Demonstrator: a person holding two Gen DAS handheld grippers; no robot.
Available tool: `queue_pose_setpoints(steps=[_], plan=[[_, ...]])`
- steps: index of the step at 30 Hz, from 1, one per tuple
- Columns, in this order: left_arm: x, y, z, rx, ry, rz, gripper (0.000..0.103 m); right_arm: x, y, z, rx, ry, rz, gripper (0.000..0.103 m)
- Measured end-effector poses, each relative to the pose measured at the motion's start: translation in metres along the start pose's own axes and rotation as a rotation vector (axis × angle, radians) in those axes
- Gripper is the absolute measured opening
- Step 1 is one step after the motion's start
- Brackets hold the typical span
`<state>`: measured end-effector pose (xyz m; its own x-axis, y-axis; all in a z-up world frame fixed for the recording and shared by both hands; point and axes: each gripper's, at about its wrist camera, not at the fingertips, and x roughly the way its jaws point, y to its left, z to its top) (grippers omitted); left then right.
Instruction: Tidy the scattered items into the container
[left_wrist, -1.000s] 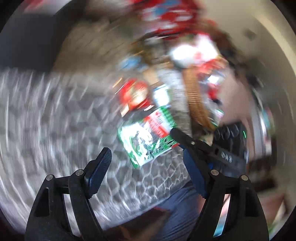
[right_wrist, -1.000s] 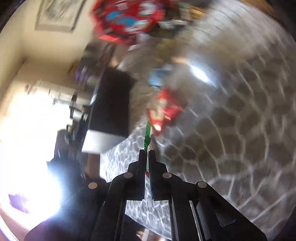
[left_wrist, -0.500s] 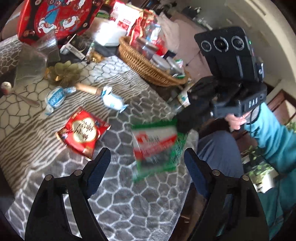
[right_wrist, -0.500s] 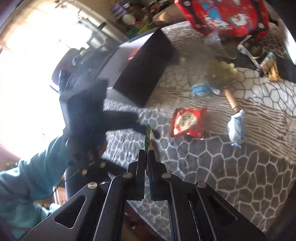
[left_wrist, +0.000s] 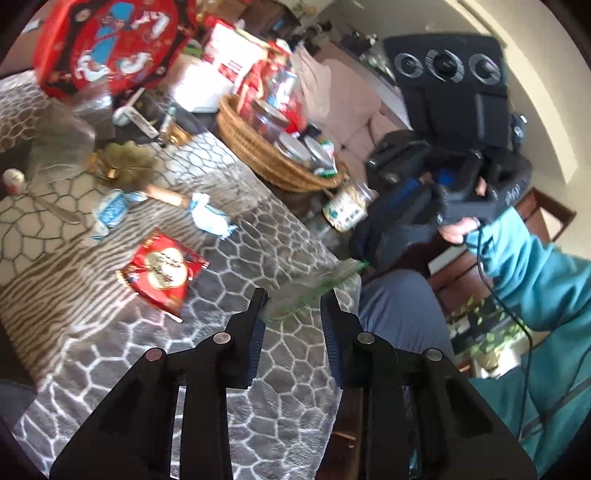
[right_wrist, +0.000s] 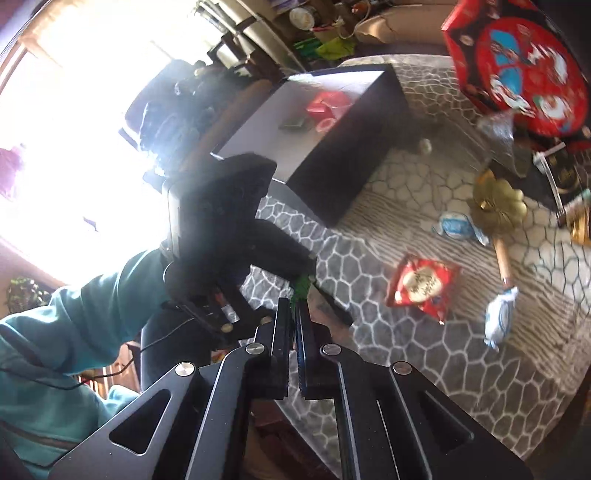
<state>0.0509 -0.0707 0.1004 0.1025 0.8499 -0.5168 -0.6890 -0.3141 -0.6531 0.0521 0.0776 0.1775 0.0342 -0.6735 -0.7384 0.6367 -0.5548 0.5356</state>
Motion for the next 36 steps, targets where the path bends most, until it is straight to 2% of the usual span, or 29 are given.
queue_pose_setpoints(steps=[1,2,3,4,5,6,7,12,18,20,21,22,23,24,27,28,30,31,32,33,34,36], plan=[[-0.004,0.003,-0.001,-0.006,-0.013,-0.010,0.035,0.001,0.004,0.003,-0.009,0.005,-0.003,0.002],[-0.008,0.005,-0.002,-0.014,-0.023,-0.029,0.055,0.001,0.008,0.006,-0.015,0.004,-0.001,0.002],[-0.010,0.006,-0.003,-0.018,-0.033,-0.052,0.063,-0.001,0.011,0.008,-0.019,0.004,0.003,0.002],[-0.013,0.004,-0.004,-0.008,-0.057,-0.059,0.056,-0.003,0.015,0.010,-0.024,0.004,0.000,0.002],[-0.018,0.001,-0.005,0.010,-0.082,-0.064,0.030,-0.003,0.018,0.013,-0.029,0.004,-0.008,0.002],[-0.020,-0.002,-0.005,0.022,-0.101,-0.056,0.017,-0.003,0.019,0.015,-0.029,0.005,-0.011,0.002],[-0.024,-0.004,-0.004,0.026,-0.118,-0.034,0.013,-0.003,0.020,0.017,-0.030,0.005,-0.018,0.002],[-0.044,-0.009,0.006,0.032,-0.069,0.043,0.011,-0.002,0.033,0.038,-0.052,0.002,-0.061,0.002],[-0.114,-0.010,0.030,0.045,-0.068,0.156,0.011,0.003,0.064,0.089,-0.148,-0.033,-0.079,0.003],[-0.145,-0.009,0.038,0.061,-0.074,0.206,0.011,0.006,0.077,0.113,-0.200,-0.065,-0.114,0.009],[-0.160,-0.007,0.040,0.068,-0.082,0.233,0.010,0.008,0.084,0.126,-0.232,-0.091,-0.149,0.018],[-0.177,-0.004,0.044,0.063,-0.086,0.256,0.008,0.009,0.090,0.138,-0.258,-0.117,-0.162,0.042],[-0.188,-0.001,0.046,0.065,-0.090,0.283,0.006,0.011,0.093,0.147,-0.276,-0.139,-0.161,0.053],[-0.202,0.002,0.049,0.070,-0.095,0.315,0.005,0.014,0.096,0.156,-0.289,-0.154,-0.155,0.060],[-0.235,0.021,0.056,0.049,-0.080,0.436,0.004,0.037,0.090,0.184,-0.279,-0.149,-0.160,0.058],[-0.245,0.029,0.054,0.014,-0.062,0.453,0.004,0.046,0.086,0.187,-0.270,-0.138,-0.173,0.052],[-0.256,0.027,0.041,0.021,-0.072,0.525,0.009,0.058,0.080,0.182,-0.265,-0.133,-0.177,0.050],[-0.259,0.026,0.029,0.005,-0.077,0.522,0.026,0.063,0.077,0.173,-0.259,-0.130,-0.169,0.050],[-0.258,0.026,0.016,-0.012,-0.074,0.533,0.049,0.068,0.072,0.158,-0.254,-0.123,-0.173,0.050],[-0.254,0.026,0.001,-0.023,-0.066,0.554,0.059,0.075,0.067,0.141,-0.249,-0.117,-0.186,0.050],[-0.248,0.024,-0.017,-0.024,-0.056,0.552,0.063,0.082,0.061,0.123,-0.246,-0.108,-0.192,0.050],[-0.233,0.021,-0.050,-0.018,-0.029,0.550,0.063,0.098,0.054,0.086,-0.251,-0.082,-0.193,0.050]])
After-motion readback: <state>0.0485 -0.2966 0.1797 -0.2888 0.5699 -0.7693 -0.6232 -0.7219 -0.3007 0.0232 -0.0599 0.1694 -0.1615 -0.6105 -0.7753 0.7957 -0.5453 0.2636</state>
